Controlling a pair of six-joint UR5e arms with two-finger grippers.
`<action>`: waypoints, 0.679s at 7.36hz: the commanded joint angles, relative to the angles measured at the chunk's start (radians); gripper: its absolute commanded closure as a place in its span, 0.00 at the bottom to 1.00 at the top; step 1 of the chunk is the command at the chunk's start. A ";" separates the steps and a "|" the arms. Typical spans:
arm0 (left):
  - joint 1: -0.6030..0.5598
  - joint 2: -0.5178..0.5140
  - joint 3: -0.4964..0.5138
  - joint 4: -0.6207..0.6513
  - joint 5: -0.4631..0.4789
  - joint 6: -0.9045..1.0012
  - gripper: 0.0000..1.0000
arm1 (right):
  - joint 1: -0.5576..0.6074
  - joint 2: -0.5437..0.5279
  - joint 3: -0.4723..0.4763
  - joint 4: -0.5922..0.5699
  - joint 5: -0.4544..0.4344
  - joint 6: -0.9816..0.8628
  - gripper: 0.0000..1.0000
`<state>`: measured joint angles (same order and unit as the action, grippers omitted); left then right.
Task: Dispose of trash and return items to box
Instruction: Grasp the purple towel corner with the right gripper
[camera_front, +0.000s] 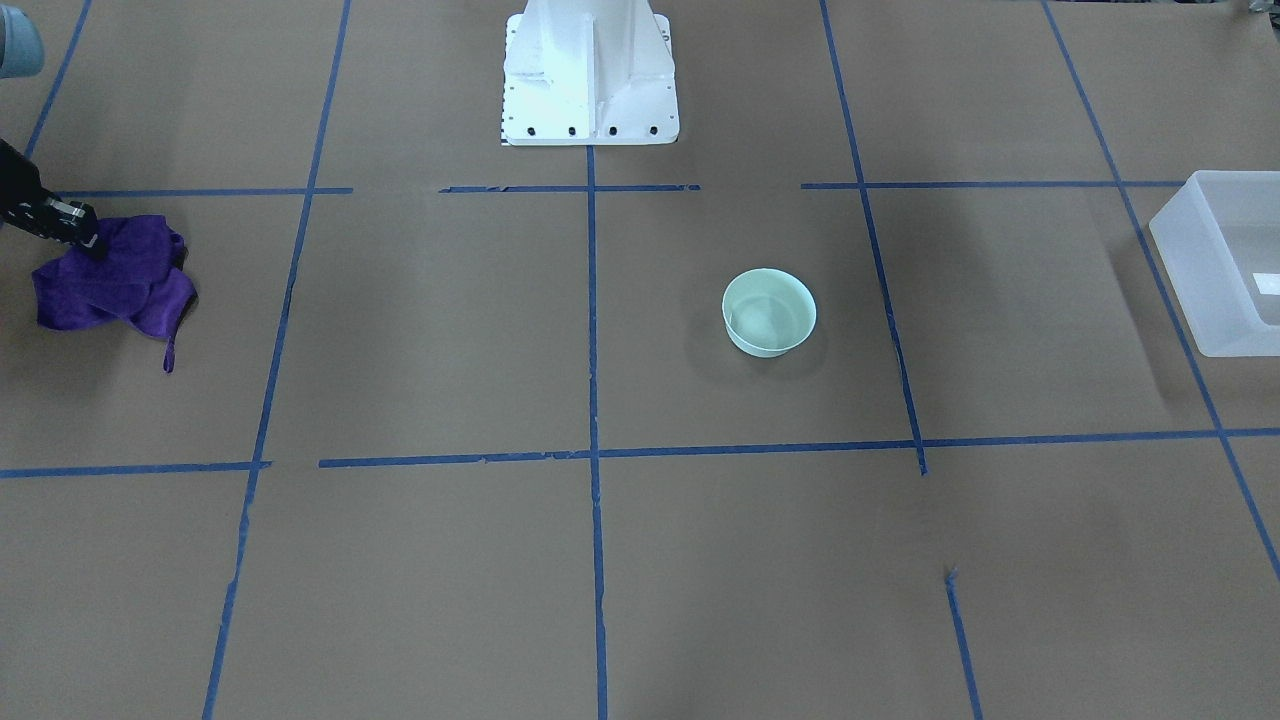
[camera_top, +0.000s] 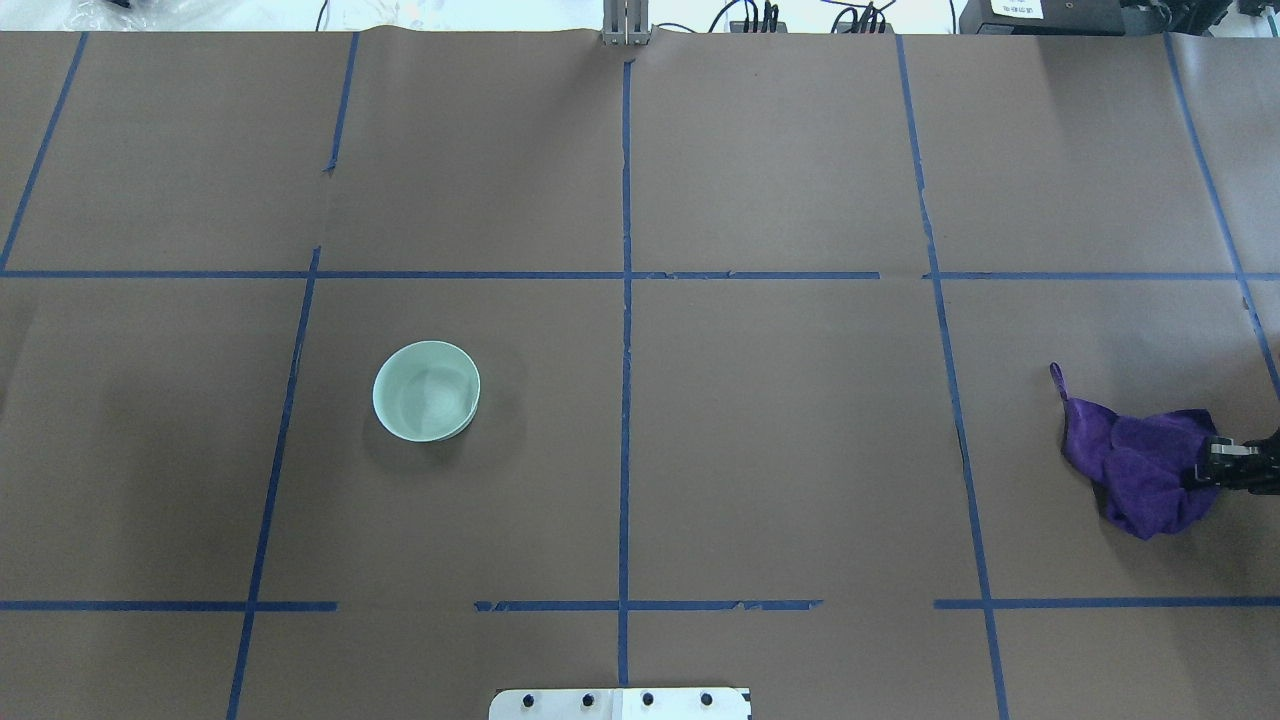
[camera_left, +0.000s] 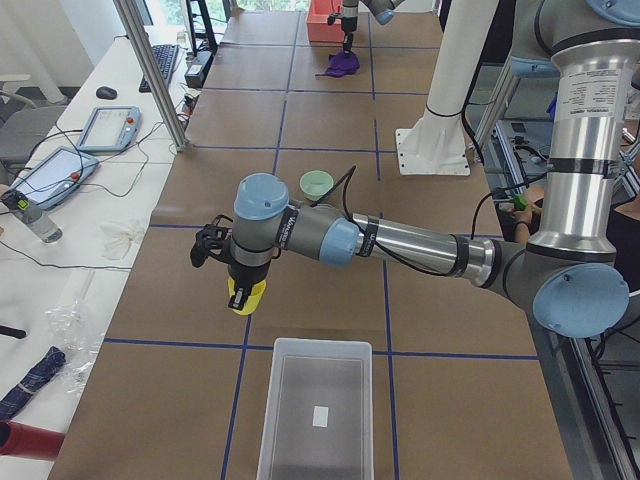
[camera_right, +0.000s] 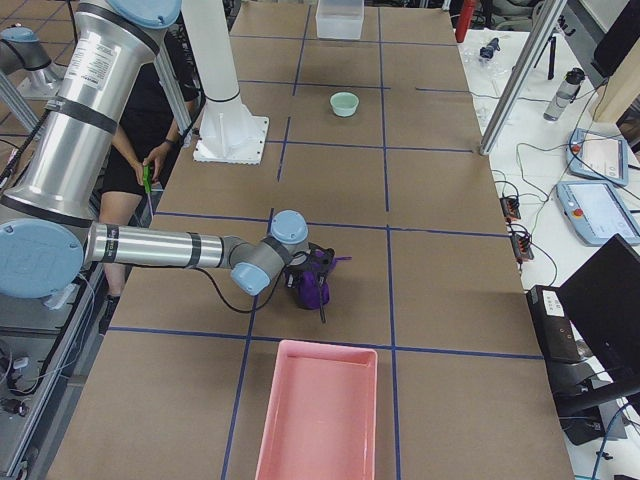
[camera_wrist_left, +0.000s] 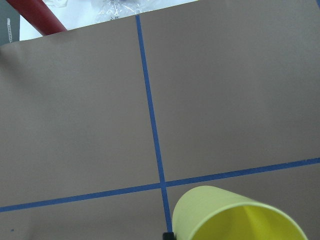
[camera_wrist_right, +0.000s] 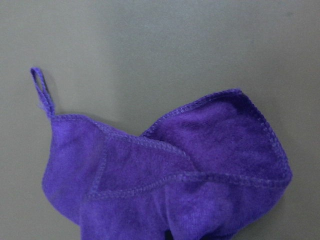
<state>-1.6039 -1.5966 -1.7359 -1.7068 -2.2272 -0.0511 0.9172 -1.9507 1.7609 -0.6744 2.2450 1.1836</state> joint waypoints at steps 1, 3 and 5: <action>-0.034 0.006 0.050 0.006 0.000 0.057 1.00 | 0.043 -0.005 0.035 -0.004 0.036 -0.004 1.00; -0.051 0.064 0.065 0.044 -0.002 0.160 1.00 | 0.087 -0.010 0.061 -0.008 0.036 -0.019 1.00; -0.050 0.156 0.061 0.035 -0.011 0.166 1.00 | 0.147 -0.011 0.081 -0.010 0.039 -0.039 1.00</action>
<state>-1.6530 -1.4904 -1.6763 -1.6715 -2.2343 0.1062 1.0251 -1.9609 1.8292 -0.6826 2.2816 1.1584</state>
